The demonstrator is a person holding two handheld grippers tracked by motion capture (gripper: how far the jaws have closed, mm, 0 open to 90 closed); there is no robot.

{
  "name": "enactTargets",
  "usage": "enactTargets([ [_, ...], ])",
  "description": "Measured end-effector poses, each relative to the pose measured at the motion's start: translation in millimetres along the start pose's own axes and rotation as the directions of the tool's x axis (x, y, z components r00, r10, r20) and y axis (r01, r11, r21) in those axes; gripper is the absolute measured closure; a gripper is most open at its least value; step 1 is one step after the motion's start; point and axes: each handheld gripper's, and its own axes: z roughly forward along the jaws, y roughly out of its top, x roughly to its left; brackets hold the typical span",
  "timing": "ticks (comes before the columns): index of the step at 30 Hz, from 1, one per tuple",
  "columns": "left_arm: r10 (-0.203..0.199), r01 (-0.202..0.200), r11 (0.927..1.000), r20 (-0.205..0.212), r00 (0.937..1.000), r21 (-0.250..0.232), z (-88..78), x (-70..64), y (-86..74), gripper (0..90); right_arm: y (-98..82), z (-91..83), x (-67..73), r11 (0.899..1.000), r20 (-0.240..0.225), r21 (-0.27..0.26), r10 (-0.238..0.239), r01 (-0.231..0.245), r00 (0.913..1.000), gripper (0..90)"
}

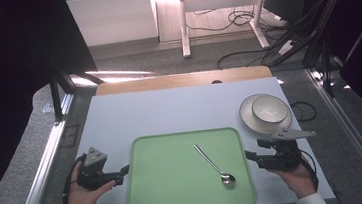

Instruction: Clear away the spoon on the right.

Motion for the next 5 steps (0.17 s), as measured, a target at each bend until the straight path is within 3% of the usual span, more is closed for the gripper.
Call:
enactTargets([
  [5,-0.017,0.017,0.9999,-0.01,0.9998,-0.003,1.5,2.2,-0.5,12.0,-0.7,3.6,-2.8,1.0,-0.013,0.008,-0.003,0.003,0.9999,31.1],
])
